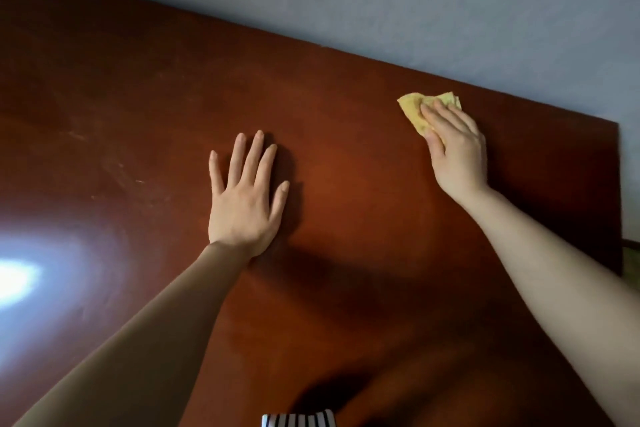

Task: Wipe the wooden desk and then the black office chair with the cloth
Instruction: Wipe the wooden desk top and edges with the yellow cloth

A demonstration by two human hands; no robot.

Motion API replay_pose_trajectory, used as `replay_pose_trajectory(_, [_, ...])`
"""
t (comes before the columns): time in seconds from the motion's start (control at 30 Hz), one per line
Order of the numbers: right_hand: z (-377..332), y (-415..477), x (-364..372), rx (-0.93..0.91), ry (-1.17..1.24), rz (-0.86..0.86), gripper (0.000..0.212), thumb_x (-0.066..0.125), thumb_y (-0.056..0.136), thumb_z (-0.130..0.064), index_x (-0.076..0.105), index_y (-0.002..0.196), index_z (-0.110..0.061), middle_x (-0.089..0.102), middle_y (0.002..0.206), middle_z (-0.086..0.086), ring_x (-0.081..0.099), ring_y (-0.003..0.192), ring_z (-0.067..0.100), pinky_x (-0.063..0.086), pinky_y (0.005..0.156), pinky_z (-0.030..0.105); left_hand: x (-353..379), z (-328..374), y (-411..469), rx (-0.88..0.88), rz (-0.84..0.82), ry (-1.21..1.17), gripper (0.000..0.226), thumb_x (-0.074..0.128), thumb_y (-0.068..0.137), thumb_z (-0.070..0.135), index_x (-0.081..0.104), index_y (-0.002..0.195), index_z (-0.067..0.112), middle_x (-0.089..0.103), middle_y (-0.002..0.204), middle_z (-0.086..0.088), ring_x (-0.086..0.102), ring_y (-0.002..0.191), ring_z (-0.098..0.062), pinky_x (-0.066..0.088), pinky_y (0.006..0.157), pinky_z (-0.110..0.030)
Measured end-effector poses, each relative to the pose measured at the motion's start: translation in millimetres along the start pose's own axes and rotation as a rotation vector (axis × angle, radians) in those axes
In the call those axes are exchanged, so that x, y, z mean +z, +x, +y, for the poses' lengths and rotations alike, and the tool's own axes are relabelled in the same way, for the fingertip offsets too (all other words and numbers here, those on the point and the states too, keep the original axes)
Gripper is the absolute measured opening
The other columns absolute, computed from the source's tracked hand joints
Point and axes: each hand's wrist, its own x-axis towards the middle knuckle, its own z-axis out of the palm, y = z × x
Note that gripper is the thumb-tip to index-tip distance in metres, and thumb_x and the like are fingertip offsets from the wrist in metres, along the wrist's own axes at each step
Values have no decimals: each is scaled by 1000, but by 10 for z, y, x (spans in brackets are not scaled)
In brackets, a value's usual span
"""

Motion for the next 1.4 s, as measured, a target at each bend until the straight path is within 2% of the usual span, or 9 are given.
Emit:
replay_pose_trajectory(0.17, [-304, 564, 213, 27, -40, 12, 39, 47, 97, -17, 51, 136, -19, 46, 144, 2, 37, 135, 21, 33, 105, 40, -20, 14, 5, -11, 35, -91, 57, 21, 98, 41, 29, 147, 13, 14, 158, -2, -1, 146, -17, -10, 117, -38])
replay_pose_trajectory(0.37, [-910, 982, 554, -107, -78, -45, 41, 44, 98, -20, 48, 138, -25, 43, 146, -3, 33, 137, 17, 30, 103, 37, -19, 13, 33, -7, 5, -117, 55, 21, 97, 40, 23, 149, 21, 11, 158, 2, 0, 146, -15, -6, 118, -39])
replay_pose_trajectory(0.47, [-1221, 1048, 711, -206, -91, -92, 41, 40, 99, -24, 45, 140, -28, 40, 148, -8, 30, 138, 14, 27, 104, 34, -13, 4, 48, -6, 0, -105, 55, 22, 97, 39, 23, 150, 22, 12, 157, 3, 2, 146, -15, -3, 118, -40])
replay_pose_trajectory(0.67, [-1536, 835, 783, -529, -61, -247, 41, 40, 100, -24, 43, 140, -31, 38, 148, -9, 28, 140, 13, 22, 109, 36, -14, -22, 51, -7, -6, -97, 54, 20, 98, 39, 23, 150, 23, 14, 157, 3, 1, 146, -15, -5, 118, -38])
replay_pose_trajectory(0.87, [-1161, 550, 506, -745, -52, -285, 41, 53, 95, -18, 51, 135, -24, 48, 141, -3, 40, 134, 17, 34, 105, 37, -29, -13, 48, -18, 8, -115, 54, 21, 98, 40, 23, 149, 24, 14, 156, 4, 2, 146, -13, -4, 118, -37])
replay_pose_trajectory(1.0, [-841, 631, 350, -735, -90, -254, 46, 62, 89, -10, 53, 133, -19, 52, 138, 2, 46, 130, 23, 41, 102, 43, -31, -18, 44, -19, 4, -114, 55, 20, 97, 40, 24, 149, 24, 15, 156, 4, 3, 146, -14, -6, 118, -37])
replay_pose_trajectory(1.1, [-853, 790, 375, -624, -82, -215, 42, 58, 92, -9, 54, 132, -16, 52, 138, 6, 46, 130, 26, 41, 102, 47, -29, -11, 46, -20, 4, -105, 55, 20, 97, 41, 24, 149, 24, 16, 157, 3, 4, 146, -15, -8, 117, -37])
replay_pose_trajectory(1.23, [-1167, 1063, 576, -469, -52, -162, 38, 49, 97, -11, 52, 134, -12, 48, 141, 8, 42, 133, 27, 34, 108, 43, -31, -7, 42, -15, 10, -129, 55, 22, 97, 41, 26, 149, 23, 18, 157, 2, 5, 146, -16, -4, 117, -39])
replay_pose_trajectory(1.4, [-1772, 1434, 866, -461, -96, -202, 41, 36, 101, -16, 42, 142, -17, 38, 149, 4, 29, 140, 22, 25, 112, 40, -44, -8, 49, -11, 9, -138, 56, 23, 96, 40, 25, 149, 23, 17, 157, 1, 5, 146, -17, -7, 118, -41])
